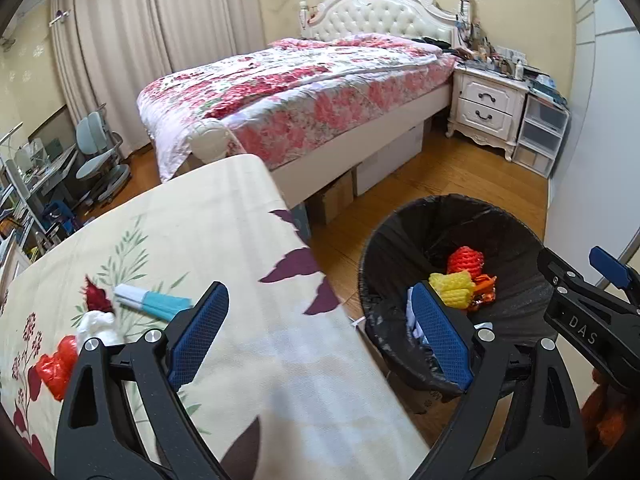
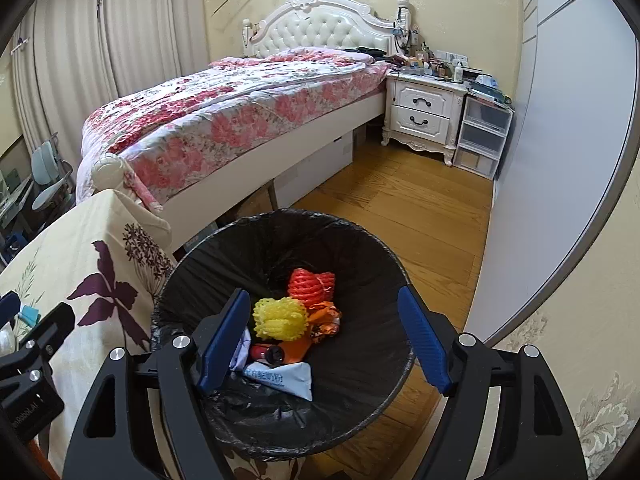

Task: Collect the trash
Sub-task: 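Reach the left tool to the red plastic bags and grasp them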

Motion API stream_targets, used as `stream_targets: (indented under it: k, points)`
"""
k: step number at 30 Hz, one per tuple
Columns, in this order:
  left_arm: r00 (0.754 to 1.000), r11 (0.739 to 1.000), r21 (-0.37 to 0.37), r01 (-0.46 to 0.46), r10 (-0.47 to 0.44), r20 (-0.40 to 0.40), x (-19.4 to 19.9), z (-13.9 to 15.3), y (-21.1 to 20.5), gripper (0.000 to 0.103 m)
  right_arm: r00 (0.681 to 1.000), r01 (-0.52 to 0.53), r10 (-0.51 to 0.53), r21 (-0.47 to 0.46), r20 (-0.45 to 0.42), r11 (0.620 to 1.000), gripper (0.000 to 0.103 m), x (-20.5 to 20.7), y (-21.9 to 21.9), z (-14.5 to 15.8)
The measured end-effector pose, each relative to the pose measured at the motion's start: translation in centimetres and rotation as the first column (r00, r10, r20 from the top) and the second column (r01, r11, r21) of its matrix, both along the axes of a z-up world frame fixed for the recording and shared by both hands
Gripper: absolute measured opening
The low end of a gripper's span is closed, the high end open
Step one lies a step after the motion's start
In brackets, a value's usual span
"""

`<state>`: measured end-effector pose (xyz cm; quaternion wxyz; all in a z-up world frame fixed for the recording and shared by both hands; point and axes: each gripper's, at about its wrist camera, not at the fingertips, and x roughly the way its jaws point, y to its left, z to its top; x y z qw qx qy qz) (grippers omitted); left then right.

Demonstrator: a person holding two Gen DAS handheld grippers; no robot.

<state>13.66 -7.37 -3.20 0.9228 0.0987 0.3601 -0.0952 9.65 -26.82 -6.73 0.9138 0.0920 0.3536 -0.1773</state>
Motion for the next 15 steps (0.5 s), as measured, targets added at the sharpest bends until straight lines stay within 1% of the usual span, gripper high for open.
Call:
stream_targets:
  k: [6, 9, 15]
  points:
    - [0.998, 0.998, -0.017, -0.063, 0.063, 0.004, -1.0, 0.7, 3.6, 0.091, 0.998, -0.060, 0.060, -0.002, 0.004, 0.998, 0.074, 0.0, 2.6, 0.4]
    - [0.995, 0.995, -0.026, -0.101, 0.101, -0.005, -1.7, 0.4, 5.7, 0.091, 0.995, -0.103, 0.103, 0.004, 0.001, 0.995, 0.074, 0.1, 4.4, 0.3]
    - [0.981, 0.981, -0.015, -0.191, 0.191, -0.023, -2.9, -0.4, 10.5, 0.091, 0.980, -0.197, 0.197, -0.010, -0.011, 0.980, 0.074, 0.5, 8.4, 0.4]
